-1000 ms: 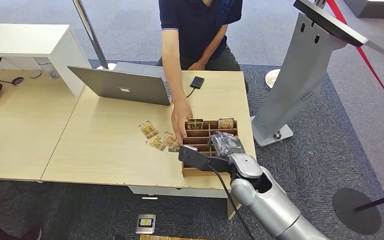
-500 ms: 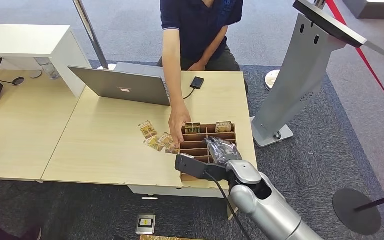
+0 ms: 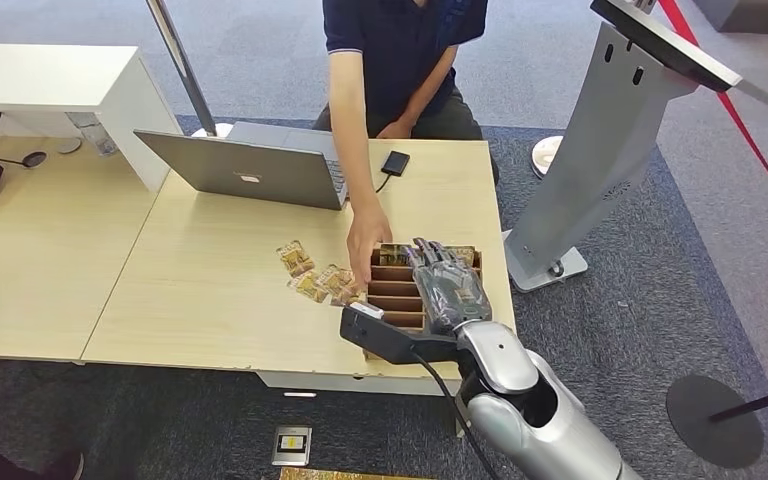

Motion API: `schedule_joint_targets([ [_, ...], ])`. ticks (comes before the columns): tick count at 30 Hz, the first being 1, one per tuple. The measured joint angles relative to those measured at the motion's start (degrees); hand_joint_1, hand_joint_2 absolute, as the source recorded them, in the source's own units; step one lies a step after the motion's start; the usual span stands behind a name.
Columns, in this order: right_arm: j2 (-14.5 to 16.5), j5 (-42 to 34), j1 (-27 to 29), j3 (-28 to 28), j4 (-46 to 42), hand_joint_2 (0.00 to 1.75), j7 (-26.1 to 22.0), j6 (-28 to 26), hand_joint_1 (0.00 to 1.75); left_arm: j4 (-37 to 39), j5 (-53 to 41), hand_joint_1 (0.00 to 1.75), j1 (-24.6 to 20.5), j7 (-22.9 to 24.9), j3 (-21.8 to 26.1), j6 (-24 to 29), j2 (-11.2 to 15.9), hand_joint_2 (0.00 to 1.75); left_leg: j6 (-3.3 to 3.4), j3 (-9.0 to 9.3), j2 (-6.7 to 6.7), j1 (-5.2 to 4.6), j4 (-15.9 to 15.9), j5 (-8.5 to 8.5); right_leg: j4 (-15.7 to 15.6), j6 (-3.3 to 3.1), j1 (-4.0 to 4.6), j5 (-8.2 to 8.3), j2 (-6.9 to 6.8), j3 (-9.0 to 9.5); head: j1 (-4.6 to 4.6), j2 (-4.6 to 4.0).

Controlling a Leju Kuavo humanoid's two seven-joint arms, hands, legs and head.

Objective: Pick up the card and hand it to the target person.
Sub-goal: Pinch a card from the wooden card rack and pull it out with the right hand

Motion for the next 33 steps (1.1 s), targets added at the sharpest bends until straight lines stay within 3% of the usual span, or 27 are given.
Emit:
schedule_joint_targets([
  [11, -1.4, 2.3, 1.9, -1.0, -9.0, 1.75, -0.4, -6.2, 0.00, 0.0, -0.7, 0.00, 0.3, 4.8, 1.0, -0.3, -0.4, 0.00, 0.01, -0.07, 0.00, 0.00, 0.0, -0.01, 0.0, 0.00, 0.00, 0.00, 0.00, -0.04, 0.00, 0.00],
  [24, -1.3, -0.2, 1.9, -4.0, 1.1, 1.75, -2.7, -25.4, 0.02, 0.0, -1.9, 0.00, 0.3, 5.2, 0.9, -1.7, -0.5, 0.00, 0.01, -0.14, -0.04, 0.00, 0.0, -0.01, 0.0, 0.00, 0.00, 0.00, -0.01, -0.06, 0.00, 0.00],
  [26, -1.2, -0.8, 1.9, -4.6, 3.5, 1.75, -3.5, -27.4, 0.12, 0.0, -2.1, 0.00, 0.3, 5.2, 0.9, -1.9, -0.5, 0.00, 0.01, -0.15, -0.04, 0.00, 0.0, -0.01, 0.0, 0.00, 0.00, 0.00, -0.01, -0.07, 0.00, 0.00],
  [29, -1.0, -1.3, 1.6, -5.5, 6.9, 1.75, -4.4, -29.3, 0.41, 0.0, -2.3, 0.00, 0.3, 5.0, 0.9, -2.0, -0.5, 0.00, 0.01, -0.16, -0.05, 0.00, 0.0, -0.01, 0.0, 0.00, 0.00, 0.00, -0.02, -0.08, 0.00, 0.00],
  [33, -0.8, -1.1, 0.8, -6.0, 10.7, 1.75, -5.0, -30.1, 1.10, 0.0, -2.5, 0.00, 0.2, 4.7, 0.8, -2.0, -0.5, 0.00, 0.01, -0.17, -0.05, 0.00, 0.0, -0.01, 0.0, 0.00, 0.00, 0.00, -0.02, -0.09, 0.00, 0.00],
])
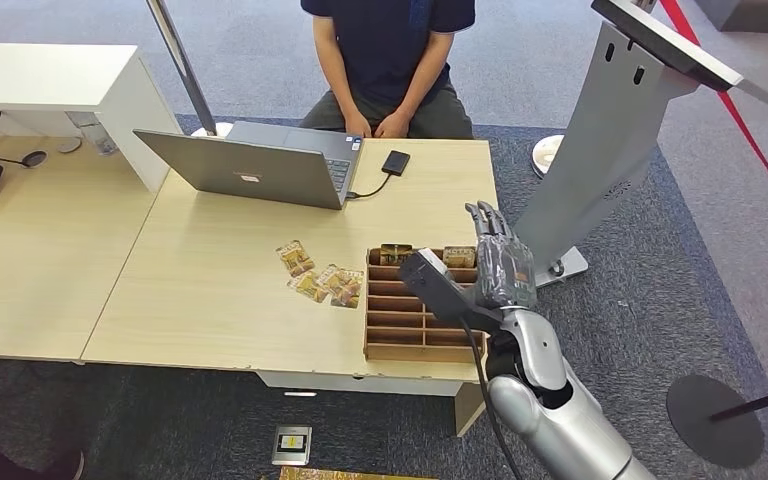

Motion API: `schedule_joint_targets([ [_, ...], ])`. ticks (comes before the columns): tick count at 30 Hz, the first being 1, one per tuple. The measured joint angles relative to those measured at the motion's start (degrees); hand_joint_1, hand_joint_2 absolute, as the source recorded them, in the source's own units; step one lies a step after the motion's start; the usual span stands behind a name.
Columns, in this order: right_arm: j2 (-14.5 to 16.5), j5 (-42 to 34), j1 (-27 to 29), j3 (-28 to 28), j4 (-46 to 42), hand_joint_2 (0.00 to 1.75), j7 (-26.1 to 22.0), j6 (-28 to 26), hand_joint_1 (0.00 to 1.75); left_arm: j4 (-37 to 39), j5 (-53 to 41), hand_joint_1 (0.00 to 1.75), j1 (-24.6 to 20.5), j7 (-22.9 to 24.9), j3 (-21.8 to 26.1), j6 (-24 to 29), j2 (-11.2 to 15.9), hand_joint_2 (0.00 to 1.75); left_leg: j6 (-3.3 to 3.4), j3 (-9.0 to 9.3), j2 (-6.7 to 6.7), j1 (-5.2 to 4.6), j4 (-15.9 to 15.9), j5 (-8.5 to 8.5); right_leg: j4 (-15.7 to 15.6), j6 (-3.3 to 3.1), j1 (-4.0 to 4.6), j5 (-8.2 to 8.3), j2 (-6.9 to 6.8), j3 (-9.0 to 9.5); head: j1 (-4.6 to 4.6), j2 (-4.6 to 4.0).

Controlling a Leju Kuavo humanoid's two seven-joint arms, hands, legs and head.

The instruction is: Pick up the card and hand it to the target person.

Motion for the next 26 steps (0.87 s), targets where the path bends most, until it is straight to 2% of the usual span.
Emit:
schedule_joint_targets([
  [1, 0.0, 0.1, -0.2, -0.1, 0.8, 1.75, -0.1, 0.0, 1.24, 0.0, 0.0, 0.00, 0.0, -0.1, 0.0, 0.0, 0.0, 0.00, 0.00, 0.00, 0.00, 0.00, 0.0, 0.00, 0.0, 0.00, 0.00, 0.00, 0.00, 0.00, 0.00, 0.00],
  [3, 0.1, 0.3, -0.6, -0.2, 2.2, 1.75, -0.2, -0.1, 1.31, 0.0, -0.1, 0.00, 0.0, -0.3, 0.0, 0.0, 0.0, 0.00, 0.00, -0.01, 0.00, 0.00, 0.0, 0.00, 0.0, 0.00, 0.00, 0.00, 0.00, 0.00, 0.00, 0.00],
  [10, 0.5, 1.2, -1.7, -0.9, 5.8, 1.75, -0.6, 0.0, 1.22, 0.0, -0.2, 0.00, 0.0, -0.7, -0.2, -0.1, 0.0, 0.00, 0.00, -0.01, 0.00, 0.00, 0.0, 0.00, 0.0, 0.00, 0.00, 0.00, 0.00, -0.01, 0.00, 0.00],
  [15, 0.9, 2.0, -2.7, -0.9, 7.7, 1.75, -1.2, 0.0, 1.06, 0.0, -0.2, 0.00, 0.0, -0.8, -0.5, -0.2, 0.0, 0.00, 0.00, -0.01, 0.00, 0.00, 0.0, 0.00, 0.0, 0.00, 0.00, 0.00, 0.00, -0.01, -0.01, 0.00],
  [19, 1.4, 2.9, -3.6, -0.9, 8.9, 1.75, -1.4, -0.1, 0.76, 0.0, -0.1, 0.00, -0.1, -1.3, -0.8, 0.1, 0.0, 0.00, 0.00, -0.02, 0.00, 0.00, 0.0, 0.00, 0.0, 0.00, 0.00, 0.00, 0.00, -0.02, -0.01, 0.00],
  [26, 2.2, 4.3, -6.7, -0.9, 9.4, 1.75, -1.3, 1.5, 0.65, 0.0, -0.1, 0.00, -2.0, -1.5, -1.0, 0.6, 0.1, 0.00, 0.00, -0.01, 0.00, 0.00, 0.0, 0.01, 0.0, 0.00, 0.00, 0.01, 0.00, -0.01, 0.00, 0.00],
])
